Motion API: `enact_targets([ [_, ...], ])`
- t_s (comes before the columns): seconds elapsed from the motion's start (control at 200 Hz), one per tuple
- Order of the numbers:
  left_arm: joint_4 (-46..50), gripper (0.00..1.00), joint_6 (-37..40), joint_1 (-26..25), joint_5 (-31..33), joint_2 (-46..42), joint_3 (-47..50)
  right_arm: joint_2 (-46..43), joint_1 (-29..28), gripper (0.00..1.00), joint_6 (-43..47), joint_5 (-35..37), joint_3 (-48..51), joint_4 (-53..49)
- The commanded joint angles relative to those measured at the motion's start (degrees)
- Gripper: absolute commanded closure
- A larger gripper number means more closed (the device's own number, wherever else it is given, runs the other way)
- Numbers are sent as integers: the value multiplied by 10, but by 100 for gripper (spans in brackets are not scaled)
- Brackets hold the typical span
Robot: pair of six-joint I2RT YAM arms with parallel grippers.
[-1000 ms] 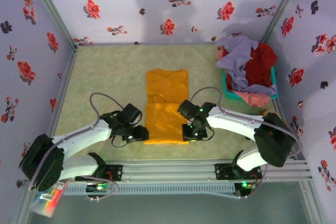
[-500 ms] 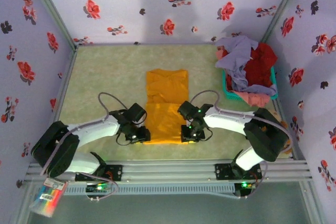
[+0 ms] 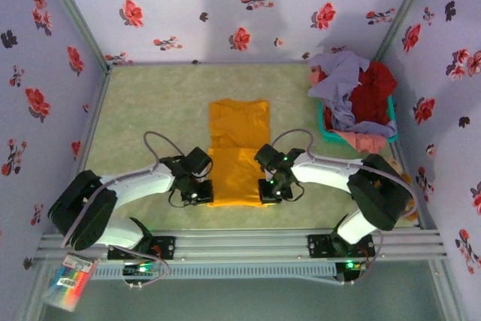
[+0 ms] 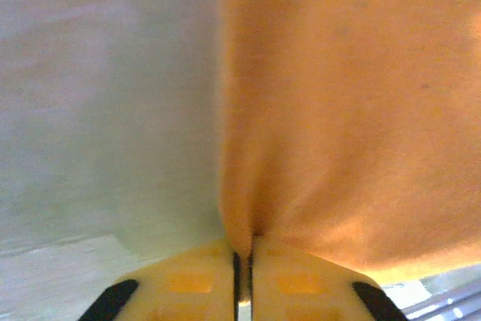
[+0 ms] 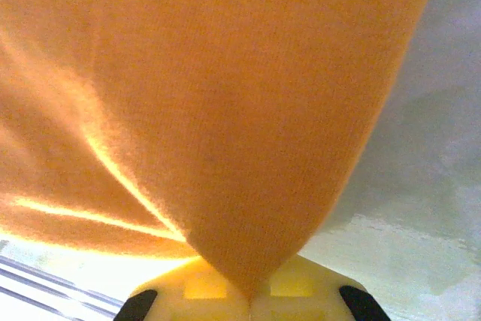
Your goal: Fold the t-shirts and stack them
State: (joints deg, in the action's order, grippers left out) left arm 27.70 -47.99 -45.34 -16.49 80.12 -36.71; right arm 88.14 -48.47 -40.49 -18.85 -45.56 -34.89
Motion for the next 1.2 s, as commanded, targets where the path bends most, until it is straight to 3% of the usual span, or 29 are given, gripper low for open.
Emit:
enact_targets([
  [0.0, -8, 94, 0, -15, -26, 5, -18, -37, 0, 100, -5, 3, 14, -40],
  [0.075, 9, 100, -7, -21, -24, -7, -9, -65, -5, 100, -18, -4, 26, -50],
  [0.31, 102, 100, -14, -70, -27, -33, -34, -145, -51, 100, -80, -30, 60, -72],
  [0.45, 119, 100, -35, -73, -27, -61, -50, -198, -50, 100, -96, -16, 62, -92],
  [0.58, 131, 100, -30, -41, -32, -51, -110, -201, -20, 100, -83, -12, 23, -106],
  [0.795, 291, 100, 67, 12, -5, 50, -281, -150, 69, 100, -12, -20, -83, -158],
  [1.195, 329, 100, 183, 156, -64, 225, -509, 45, 222, 100, 125, -72, -288, -203],
])
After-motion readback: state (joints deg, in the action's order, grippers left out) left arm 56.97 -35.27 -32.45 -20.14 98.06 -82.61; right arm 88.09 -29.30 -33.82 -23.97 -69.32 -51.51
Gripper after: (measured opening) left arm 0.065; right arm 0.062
